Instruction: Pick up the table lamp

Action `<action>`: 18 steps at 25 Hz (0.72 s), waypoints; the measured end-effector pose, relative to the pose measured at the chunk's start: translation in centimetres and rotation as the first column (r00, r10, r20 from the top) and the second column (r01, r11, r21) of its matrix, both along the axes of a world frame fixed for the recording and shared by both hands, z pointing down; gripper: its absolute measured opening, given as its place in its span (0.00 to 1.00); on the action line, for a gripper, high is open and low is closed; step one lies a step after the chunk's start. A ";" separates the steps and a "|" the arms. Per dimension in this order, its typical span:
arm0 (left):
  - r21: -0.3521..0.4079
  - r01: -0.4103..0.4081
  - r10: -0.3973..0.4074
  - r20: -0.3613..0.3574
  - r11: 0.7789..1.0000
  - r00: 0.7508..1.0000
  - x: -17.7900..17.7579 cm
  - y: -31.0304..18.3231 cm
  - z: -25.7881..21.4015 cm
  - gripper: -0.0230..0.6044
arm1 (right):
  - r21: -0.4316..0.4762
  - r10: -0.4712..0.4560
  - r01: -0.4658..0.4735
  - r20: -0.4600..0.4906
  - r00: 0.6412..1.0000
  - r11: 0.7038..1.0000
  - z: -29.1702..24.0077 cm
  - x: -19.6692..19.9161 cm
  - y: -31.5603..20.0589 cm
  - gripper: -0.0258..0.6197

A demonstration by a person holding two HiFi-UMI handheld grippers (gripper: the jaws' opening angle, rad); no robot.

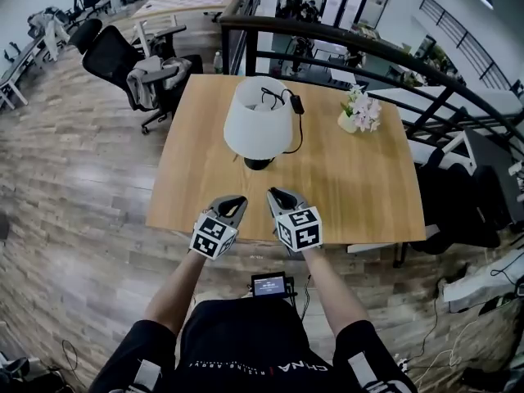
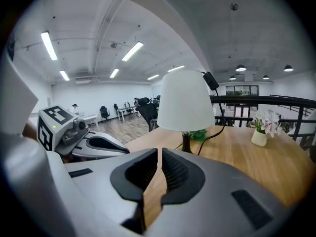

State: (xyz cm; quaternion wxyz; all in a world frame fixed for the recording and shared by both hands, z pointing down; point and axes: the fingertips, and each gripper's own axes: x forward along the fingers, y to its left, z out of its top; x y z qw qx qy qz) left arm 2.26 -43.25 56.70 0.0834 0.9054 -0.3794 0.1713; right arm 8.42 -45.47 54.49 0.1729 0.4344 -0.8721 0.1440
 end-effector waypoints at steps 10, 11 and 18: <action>-0.010 -0.074 0.074 0.013 0.997 0.997 0.0 -3.4 -0.3 0.07 | 0.013 0.091 -0.091 0.027 0.996 0.996 -1.0 0.4 -2.7 0.11; -0.007 -0.081 0.081 0.016 0.997 0.997 -0.2 -3.6 -0.5 0.07 | 0.021 0.099 -0.100 0.027 0.995 0.995 -1.4 0.3 -2.8 0.11; 0.018 -0.087 0.087 -0.002 0.996 0.996 -0.9 -4.0 -1.6 0.07 | 0.062 0.142 -0.144 0.029 0.989 0.988 -3.4 -0.2 -3.1 0.11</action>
